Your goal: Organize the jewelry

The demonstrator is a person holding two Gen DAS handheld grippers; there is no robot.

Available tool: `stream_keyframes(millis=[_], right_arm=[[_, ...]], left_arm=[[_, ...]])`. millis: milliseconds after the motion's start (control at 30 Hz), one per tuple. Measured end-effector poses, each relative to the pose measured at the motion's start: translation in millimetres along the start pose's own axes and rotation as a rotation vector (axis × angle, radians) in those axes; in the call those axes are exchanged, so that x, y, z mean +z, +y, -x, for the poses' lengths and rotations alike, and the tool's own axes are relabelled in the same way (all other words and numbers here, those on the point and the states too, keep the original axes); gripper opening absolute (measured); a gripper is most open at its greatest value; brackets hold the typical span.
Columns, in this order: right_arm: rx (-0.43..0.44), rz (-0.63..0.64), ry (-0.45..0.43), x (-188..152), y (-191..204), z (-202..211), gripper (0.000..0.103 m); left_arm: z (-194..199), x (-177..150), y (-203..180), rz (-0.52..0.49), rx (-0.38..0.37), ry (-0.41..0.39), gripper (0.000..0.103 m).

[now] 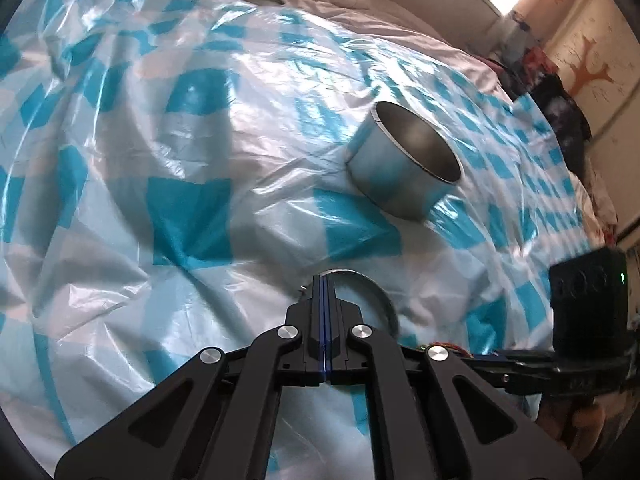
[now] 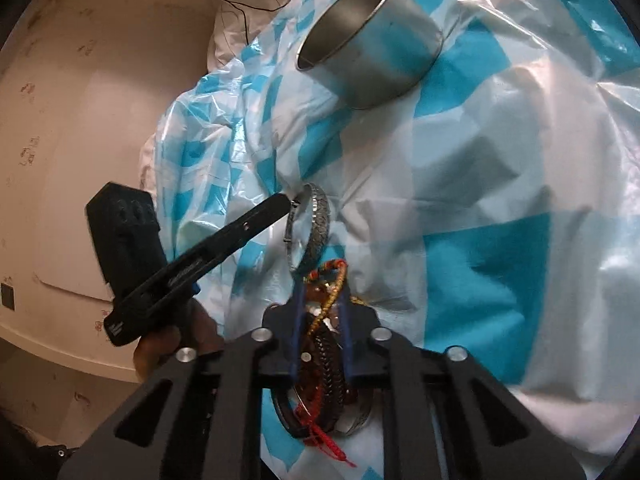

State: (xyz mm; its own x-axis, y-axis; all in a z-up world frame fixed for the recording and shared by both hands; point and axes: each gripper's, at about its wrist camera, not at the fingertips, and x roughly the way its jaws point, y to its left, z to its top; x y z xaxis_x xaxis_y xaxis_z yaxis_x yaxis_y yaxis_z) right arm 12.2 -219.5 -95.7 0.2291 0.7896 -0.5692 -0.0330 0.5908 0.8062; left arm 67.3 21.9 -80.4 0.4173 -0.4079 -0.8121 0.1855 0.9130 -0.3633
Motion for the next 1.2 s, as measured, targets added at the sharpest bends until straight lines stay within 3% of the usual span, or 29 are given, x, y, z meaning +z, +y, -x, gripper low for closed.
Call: stream_keyframes(millis=[133, 200, 300, 333, 367, 533, 633, 667, 767, 833, 900, 933, 1033, 1067, 1133, 1167, 1200], right_arm=[[0.067, -0.009, -0.065, -1.8, -1.1, 18.8, 0.004], [0.128, -0.008, -0.094, -2.9, 0.7, 27.0, 0.004], [0.219, 0.014, -0.141, -5.3, 5.9, 42.8, 0.004], [0.249, 0.026, -0.159, -5.6, 9.2, 48.3, 0.004], [0.273, 0.039, -0.175, -5.1, 12.7, 52.5, 0.004], [0.334, 0.079, -0.23, -6.4, 24.7, 66.6, 0.004], [0.347, 0.084, -0.252, -6.7, 24.4, 74.4, 0.004], [0.353, 0.085, -0.256, -6.6, 24.6, 75.4, 0.004], [0.354, 0.079, -0.261, -7.8, 21.9, 79.5, 0.004], [0.355, 0.075, -0.262, -8.1, 19.9, 79.9, 0.004], [0.358, 0.074, -0.265, -7.5, 20.5, 80.0, 0.004], [0.363, 0.074, -0.268, -7.6, 20.2, 81.3, 0.004], [0.38, 0.076, -0.279, -8.3, 19.7, 85.4, 0.004], [0.385, 0.077, -0.282, -8.7, 20.0, 86.8, 0.004], [0.397, 0.081, -0.294, -8.8, 20.7, 90.0, 0.004], [0.402, 0.085, -0.301, -9.1, 21.0, 91.9, 0.004], [0.407, 0.088, -0.308, -9.5, 21.5, 94.0, 0.004]], left_arm=[[-17.3, -2.0, -3.6, -0.03, 0.029, 0.038, 0.002], [-20.1, -4.8, -17.0, -0.114, 0.074, 0.032, 0.0], [-14.0, -6.9, -27.9, -0.143, 0.034, 0.025, 0.0], [-10.4, -6.0, -28.4, -0.129, -0.004, 0.024, 0.0], [-5.4, -3.6, -24.9, -0.076, -0.104, 0.031, 0.0], [16.5, 3.2, -17.0, 0.011, -0.306, -0.003, 0.0], [26.2, 5.8, -13.8, 0.024, -0.332, -0.028, 0.0], [26.5, 5.8, -12.9, 0.023, -0.315, -0.032, 0.0], [12.3, 4.6, -15.6, -0.045, -0.078, -0.03, 0.0], [-0.2, 4.8, -22.1, -0.094, 0.017, -0.019, 0.014], [-8.5, 3.4, -27.2, -0.137, 0.096, -0.042, 0.053], [-13.1, 1.8, -30.5, -0.16, 0.148, -0.053, 0.058], [-19.2, -4.0, -29.1, -0.193, 0.187, -0.031, 0.062], [-20.3, -5.0, -30.0, -0.2, 0.194, -0.028, 0.062], [-21.3, -6.8, -33.3, -0.223, 0.196, -0.014, 0.036], [-21.3, -6.3, -34.1, -0.23, 0.18, 0.0, 0.014], [-17.7, -6.5, -35.1, -0.227, 0.153, 0.007, 0.006]])
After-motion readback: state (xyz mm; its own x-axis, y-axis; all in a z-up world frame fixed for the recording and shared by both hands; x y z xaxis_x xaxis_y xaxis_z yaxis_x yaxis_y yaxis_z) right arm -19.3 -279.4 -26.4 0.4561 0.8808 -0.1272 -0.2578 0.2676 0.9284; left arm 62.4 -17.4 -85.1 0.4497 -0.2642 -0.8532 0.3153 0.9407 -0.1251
